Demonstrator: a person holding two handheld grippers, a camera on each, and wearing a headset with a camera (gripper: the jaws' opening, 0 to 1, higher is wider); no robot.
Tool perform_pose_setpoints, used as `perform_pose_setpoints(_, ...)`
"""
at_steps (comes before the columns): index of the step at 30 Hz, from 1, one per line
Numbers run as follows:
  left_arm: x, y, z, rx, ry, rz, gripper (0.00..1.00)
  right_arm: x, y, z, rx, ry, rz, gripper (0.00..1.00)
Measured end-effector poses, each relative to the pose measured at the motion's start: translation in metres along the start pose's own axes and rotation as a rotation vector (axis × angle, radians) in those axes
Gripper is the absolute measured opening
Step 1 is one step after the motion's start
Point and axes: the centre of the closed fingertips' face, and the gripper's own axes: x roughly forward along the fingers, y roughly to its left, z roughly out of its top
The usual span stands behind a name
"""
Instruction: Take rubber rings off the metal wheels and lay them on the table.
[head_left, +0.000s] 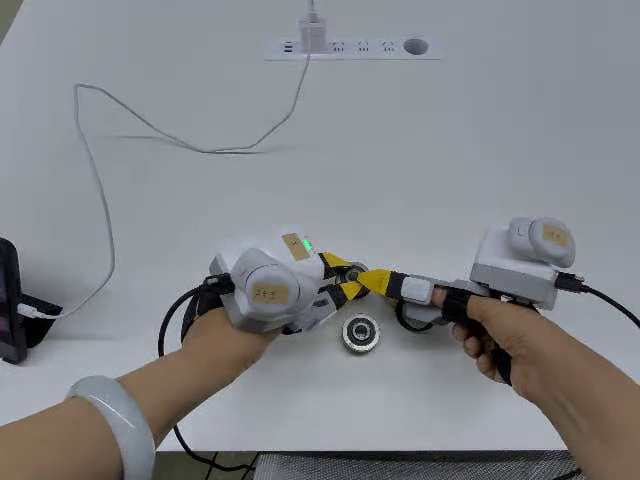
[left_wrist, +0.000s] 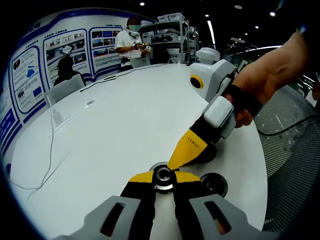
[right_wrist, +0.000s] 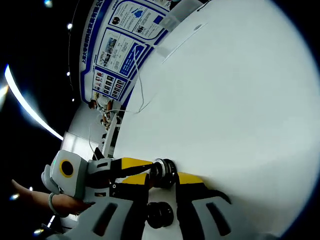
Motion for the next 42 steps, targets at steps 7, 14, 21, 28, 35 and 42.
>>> perform_pose_setpoints(7,0.000,-0.001,0.001,0.002,0.000,-0.003,0.14,-0.001,0.009,-0.003,-0.026,0.012,0.028,0.24)
perform_pose_setpoints(14,0.001,0.000,0.001,0.002,0.003,-0.003,0.14,0.000,0.005,0.001,-0.067,0.009,0.008,0.26)
perform_pose_setpoints(21,0.001,0.000,0.000,0.004,0.004,-0.003,0.14,-0.002,0.002,0.000,-0.067,0.003,-0.011,0.30)
perform_pose_setpoints(28,0.001,0.000,0.000,0.002,0.003,-0.004,0.14,0.002,-0.003,0.004,-0.038,-0.013,0.005,0.30)
perform_pose_setpoints(35,0.001,0.000,-0.001,0.002,0.002,-0.005,0.14,0.006,-0.001,0.008,-0.048,-0.026,0.006,0.33)
perform_pose_setpoints(42,0.001,-0.001,0.000,0.002,0.000,-0.006,0.14,0.003,0.001,0.008,-0.054,-0.018,0.022,0.32)
